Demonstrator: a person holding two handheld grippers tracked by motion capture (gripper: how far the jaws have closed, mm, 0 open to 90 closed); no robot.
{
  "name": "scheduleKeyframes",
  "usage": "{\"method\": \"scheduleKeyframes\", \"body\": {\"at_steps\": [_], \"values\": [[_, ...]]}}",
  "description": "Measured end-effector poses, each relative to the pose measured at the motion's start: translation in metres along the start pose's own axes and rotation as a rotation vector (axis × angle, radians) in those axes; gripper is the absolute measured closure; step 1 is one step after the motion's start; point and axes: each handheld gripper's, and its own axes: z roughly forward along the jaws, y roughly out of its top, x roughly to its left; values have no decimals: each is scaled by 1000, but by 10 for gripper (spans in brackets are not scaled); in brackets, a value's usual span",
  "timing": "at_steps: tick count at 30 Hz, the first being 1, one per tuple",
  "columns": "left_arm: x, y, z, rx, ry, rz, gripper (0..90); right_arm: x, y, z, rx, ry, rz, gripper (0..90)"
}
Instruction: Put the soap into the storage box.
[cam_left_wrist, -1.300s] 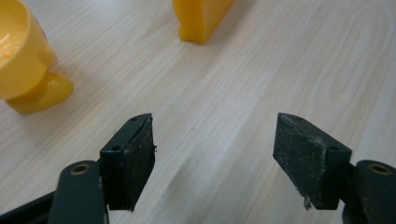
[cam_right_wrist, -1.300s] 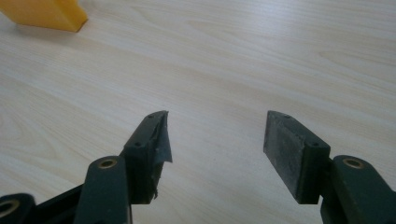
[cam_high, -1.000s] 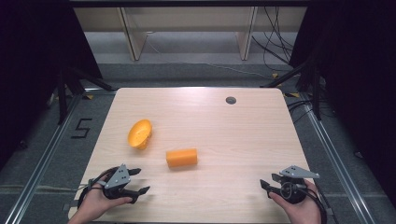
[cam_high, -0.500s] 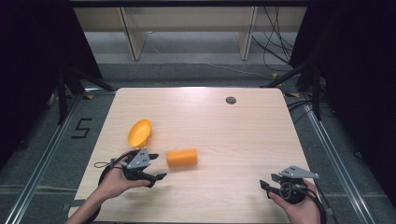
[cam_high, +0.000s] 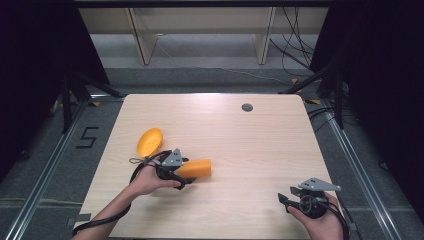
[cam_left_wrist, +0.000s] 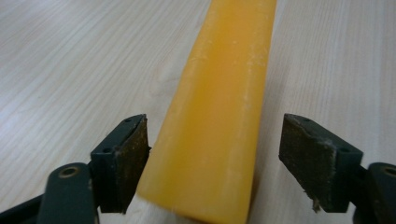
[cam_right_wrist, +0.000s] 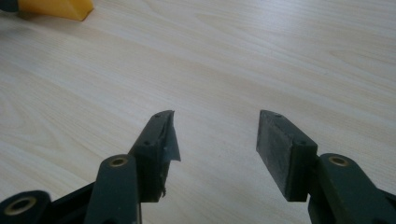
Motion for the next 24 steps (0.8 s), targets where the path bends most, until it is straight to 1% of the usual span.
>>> {"method": "scheduleKeyframes", "body": {"at_steps": [2,3,4,5,6,7,9,10,11,12,13,14,15,16,17,18,19,20,21,22,23,24], "values": [[0,1,6,7,-11,15,260,0,0,0,-1,0,6,469],[0,2,7,19,-10,22,275,-2,0,0,3,8,-9,469],[1,2,8,29,-10,39,276,-2,0,0,2,7,-11,469],[1,2,8,29,-10,39,286,-2,0,0,2,7,-11,469],[3,2,9,37,-9,41,310,-3,0,1,-9,8,-32,469],[4,2,10,41,2,35,328,-3,0,1,-6,10,-29,469],[4,2,12,48,-1,37,337,-3,0,1,-6,11,-31,469],[5,1,13,51,-3,42,344,-2,0,0,2,0,-16,469],[6,1,13,64,0,51,351,-3,-1,1,-3,-4,-36,469],[6,1,13,64,0,51,353,-3,-1,1,-3,-4,-36,469],[7,0,17,30,-21,0,362,-3,-1,2,-13,-2,-37,469],[8,0,17,33,-32,4,374,-3,-1,2,-13,-1,-38,469],[10,1,16,47,-48,18,383,-3,-1,1,-3,-6,-36,469],[8,0,18,26,-70,-18,422,-5,-1,2,-8,7,-64,469],[7,1,18,27,-84,-17,480,-3,-1,2,-10,13,-29,469],[5,1,18,26,-90,-13,527,-2,-1,2,1,4,-11,468],[5,1,18,26,-90,-13,567,-2,-1,2,1,4,-11,468],[2,2,18,23,-74,11,584,1,-1,1,12,5,19,469],[-3,3,18,25,-59,9,588,-1,-1,1,3,4,-7,468],[-4,3,17,28,-53,17,591,-2,-1,2,0,15,-13,468],[-5,3,16,37,-32,37,593,-3,-1,2,-8,19,-25,468],[-7,3,16,36,-25,22,595,-4,-1,2,-6,16,-38,468]]}}
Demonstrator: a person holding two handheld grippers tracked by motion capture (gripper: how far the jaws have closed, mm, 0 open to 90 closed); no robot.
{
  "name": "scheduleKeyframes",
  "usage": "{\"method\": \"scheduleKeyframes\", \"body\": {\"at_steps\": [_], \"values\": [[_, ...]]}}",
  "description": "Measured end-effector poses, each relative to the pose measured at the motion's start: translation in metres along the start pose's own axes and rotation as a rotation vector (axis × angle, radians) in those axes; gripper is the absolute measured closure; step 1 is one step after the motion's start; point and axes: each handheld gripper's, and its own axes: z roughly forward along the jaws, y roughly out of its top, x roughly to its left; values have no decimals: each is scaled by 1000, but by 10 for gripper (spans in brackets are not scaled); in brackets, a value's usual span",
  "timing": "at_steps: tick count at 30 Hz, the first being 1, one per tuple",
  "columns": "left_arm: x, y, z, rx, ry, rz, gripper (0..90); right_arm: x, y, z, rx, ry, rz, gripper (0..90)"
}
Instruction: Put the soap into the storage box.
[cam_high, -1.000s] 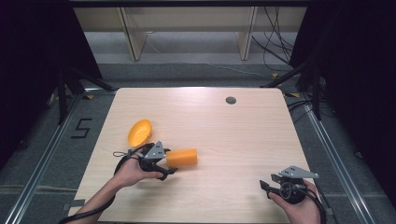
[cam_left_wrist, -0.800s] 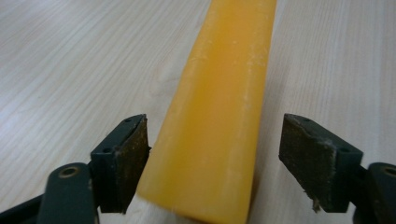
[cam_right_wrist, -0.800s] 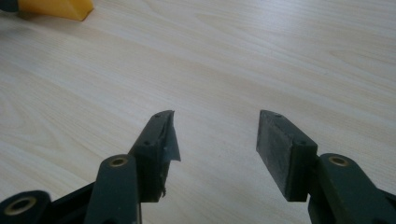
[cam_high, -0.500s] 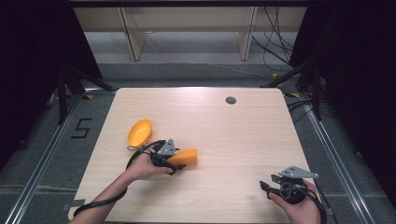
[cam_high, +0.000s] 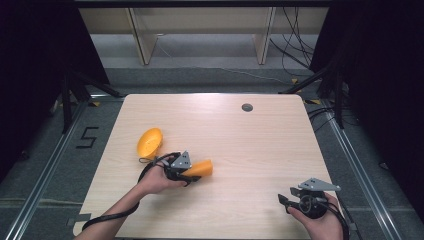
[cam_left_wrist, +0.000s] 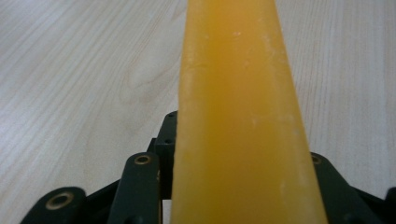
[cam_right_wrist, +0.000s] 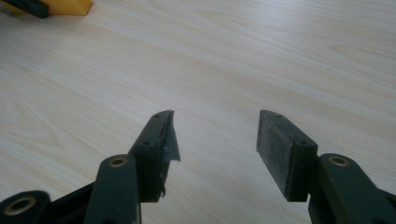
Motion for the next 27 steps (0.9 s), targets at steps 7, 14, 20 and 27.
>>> {"method": "scheduleKeyframes", "body": {"at_steps": [7,14,20,27], "values": [[-17,7,-3,56,55,-34,602,2,1,-2,15,-3,28,468],[-26,11,-6,16,77,-59,602,3,0,-3,9,5,32,468],[-34,16,-19,-71,65,-140,602,0,0,-2,-5,-3,1,468],[-44,19,-45,-170,116,-233,602,0,0,-2,-6,2,1,468]]}}
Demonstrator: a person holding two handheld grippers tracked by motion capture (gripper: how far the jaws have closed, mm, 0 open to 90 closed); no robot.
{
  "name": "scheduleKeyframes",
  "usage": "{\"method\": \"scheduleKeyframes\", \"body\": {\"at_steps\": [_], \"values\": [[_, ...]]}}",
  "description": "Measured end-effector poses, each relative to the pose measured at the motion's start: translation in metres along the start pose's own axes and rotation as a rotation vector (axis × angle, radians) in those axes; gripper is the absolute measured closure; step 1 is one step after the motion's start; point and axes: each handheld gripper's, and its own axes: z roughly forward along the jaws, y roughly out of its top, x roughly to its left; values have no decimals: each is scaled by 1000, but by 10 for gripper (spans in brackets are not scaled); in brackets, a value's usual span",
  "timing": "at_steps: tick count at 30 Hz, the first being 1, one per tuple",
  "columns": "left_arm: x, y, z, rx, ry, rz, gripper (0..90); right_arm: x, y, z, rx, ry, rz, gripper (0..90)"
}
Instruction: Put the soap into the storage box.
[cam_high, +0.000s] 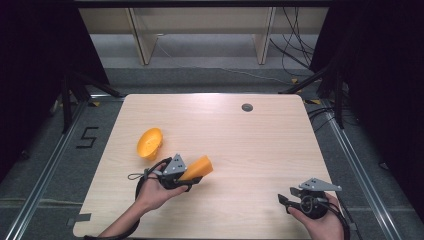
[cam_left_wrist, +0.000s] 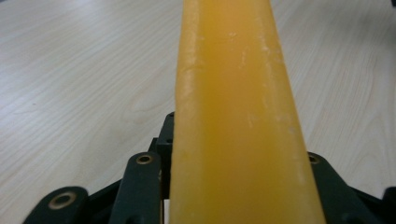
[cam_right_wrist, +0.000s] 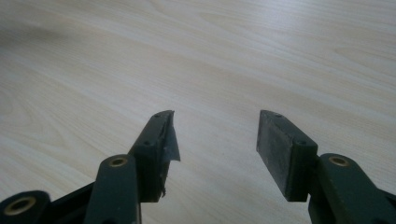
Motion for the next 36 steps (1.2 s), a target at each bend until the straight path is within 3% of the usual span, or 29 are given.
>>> {"method": "scheduleKeyframes", "body": {"at_steps": [1,2,3,5,7,13,17,21,23,29,32,33,36], "values": [[-1,0,-4,-2,13,-11,603,2,0,-1,10,3,29,468],[0,0,-7,-12,12,-16,602,1,0,0,-1,-3,6,469],[-1,0,-10,-3,19,-28,602,5,0,-2,11,1,62,469],[-1,-1,-13,-19,26,-31,602,4,0,-1,6,-7,47,469],[0,-3,-20,-21,27,-19,602,5,0,-1,16,3,65,470],[0,-8,-31,-53,59,-72,603,1,0,0,-12,-4,2,470],[0,-12,-39,-60,108,-114,602,2,1,-2,-5,4,36,469],[3,-15,-43,-68,130,-129,602,2,1,-2,-19,8,35,470],[6,-16,-47,-72,161,-132,602,1,1,-1,-18,10,33,470],[11,-15,-53,-94,177,-167,603,2,1,-1,-16,10,47,471],[14,-16,-57,-101,206,-213,603,2,1,-3,-10,-2,51,471],[16,-16,-59,-98,217,-208,603,1,1,-3,-20,-15,26,471],[20,-16,-63,-114,233,-240,603,1,2,-4,-29,3,40,473]]}}
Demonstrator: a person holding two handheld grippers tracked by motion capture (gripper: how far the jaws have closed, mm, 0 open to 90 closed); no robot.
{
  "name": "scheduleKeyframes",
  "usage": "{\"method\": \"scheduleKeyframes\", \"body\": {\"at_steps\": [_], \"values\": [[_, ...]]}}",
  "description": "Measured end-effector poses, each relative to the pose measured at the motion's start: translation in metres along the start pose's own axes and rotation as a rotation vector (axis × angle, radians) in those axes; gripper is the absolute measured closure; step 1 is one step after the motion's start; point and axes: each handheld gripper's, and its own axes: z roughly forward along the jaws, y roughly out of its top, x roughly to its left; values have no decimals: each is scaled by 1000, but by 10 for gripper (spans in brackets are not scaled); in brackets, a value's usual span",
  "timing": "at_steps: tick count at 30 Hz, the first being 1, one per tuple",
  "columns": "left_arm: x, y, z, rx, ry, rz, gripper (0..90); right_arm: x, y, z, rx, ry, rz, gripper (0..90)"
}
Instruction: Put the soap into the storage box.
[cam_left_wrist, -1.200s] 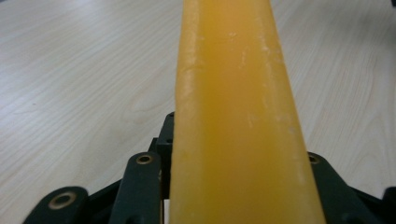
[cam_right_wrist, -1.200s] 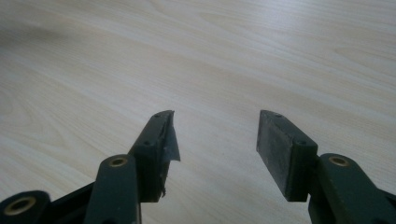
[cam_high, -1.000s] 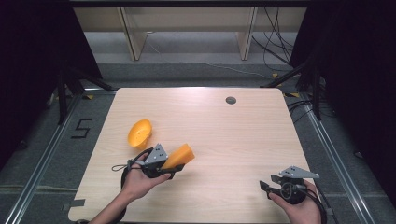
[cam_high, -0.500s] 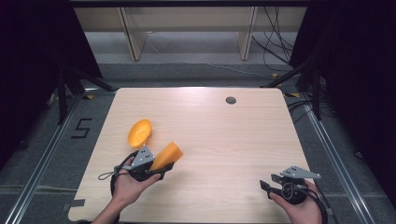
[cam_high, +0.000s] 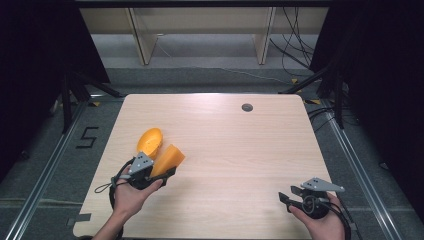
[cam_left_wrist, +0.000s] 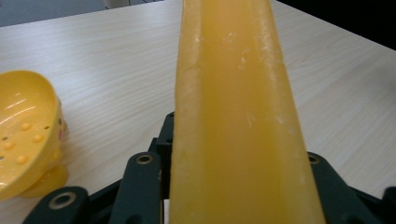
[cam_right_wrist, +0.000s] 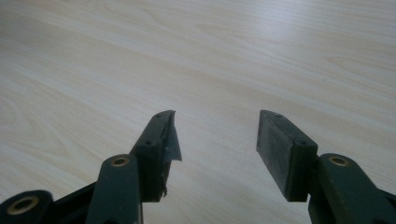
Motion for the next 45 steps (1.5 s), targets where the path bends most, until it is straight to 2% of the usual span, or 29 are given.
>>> {"method": "scheduleKeyframes", "body": {"at_steps": [2,3,4,5,6,7,8,9,11,12,13,14,15,17,19,21,22,28,29,30,35,37,38,39,40,45], "values": [[4,1,-3,-8,17,-13,603,0,0,-1,-9,-14,-11,473],[7,1,-4,-13,24,-22,603,2,0,-1,-2,-14,24,474],[7,1,-4,-13,24,-22,603,2,0,-1,-5,-15,15,474],[10,2,-6,-14,52,-22,603,2,0,-1,-7,-16,16,474],[10,2,-6,-14,52,-22,603,-1,1,-1,-16,-19,-10,475],[14,1,-7,-20,56,-39,602,0,1,-1,-18,-16,-9,475],[14,2,-7,-21,63,-42,603,0,1,-2,-18,-10,-2,475],[15,2,-8,-23,72,-43,603,3,1,-3,-12,-15,31,475],[17,2,-9,-31,92,-42,602,2,0,-2,-28,-25,17,474],[17,2,-10,-36,102,-44,603,-1,1,-2,-37,-30,-10,475],[18,2,-10,-36,108,-47,603,-1,0,-2,-31,-14,3,475],[19,2,-10,-36,111,-46,603,2,0,-3,-24,-22,39,475],[20,1,-10,-39,114,-53,603,-1,1,-3,-38,-33,-9,475],[21,1,-11,-34,120,-57,603,-1,1,-2,-34,-13,-2,475],[22,1,-11,-43,124,-69,603,-1,1,-2,-37,-27,-15,475],[22,2,-12,-43,132,-75,603,0,1,-2,-18,-17,-5,475],[23,2,-12,-44,132,-77,603,0,1,-1,-31,-12,-3,474],[26,2,-13,-38,154,-88,602,0,1,-2,-21,-21,-7,474],[27,2,-12,-34,163,-83,603,2,1,-2,-13,-16,26,474],[28,2,-12,-31,160,-81,603,2,1,-2,-12,-14,26,474],[29,4,-13,-31,169,-90,602,2,1,-2,-30,-22,23,474],[30,5,-13,-40,170,-105,603,2,1,-2,-35,-30,21,474],[31,5,-14,-43,171,-113,603,3,1,-2,-26,-22,35,474],[31,5,-14,-43,171,-113,603,3,1,-2,-27,-21,34,474],[33,5,-14,-41,175,-114,603,0,2,-2,-37,-25,-9,475],[35,6,-12,-38,187,-103,603,1,2,-2,-33,-32,-10,475]]}}
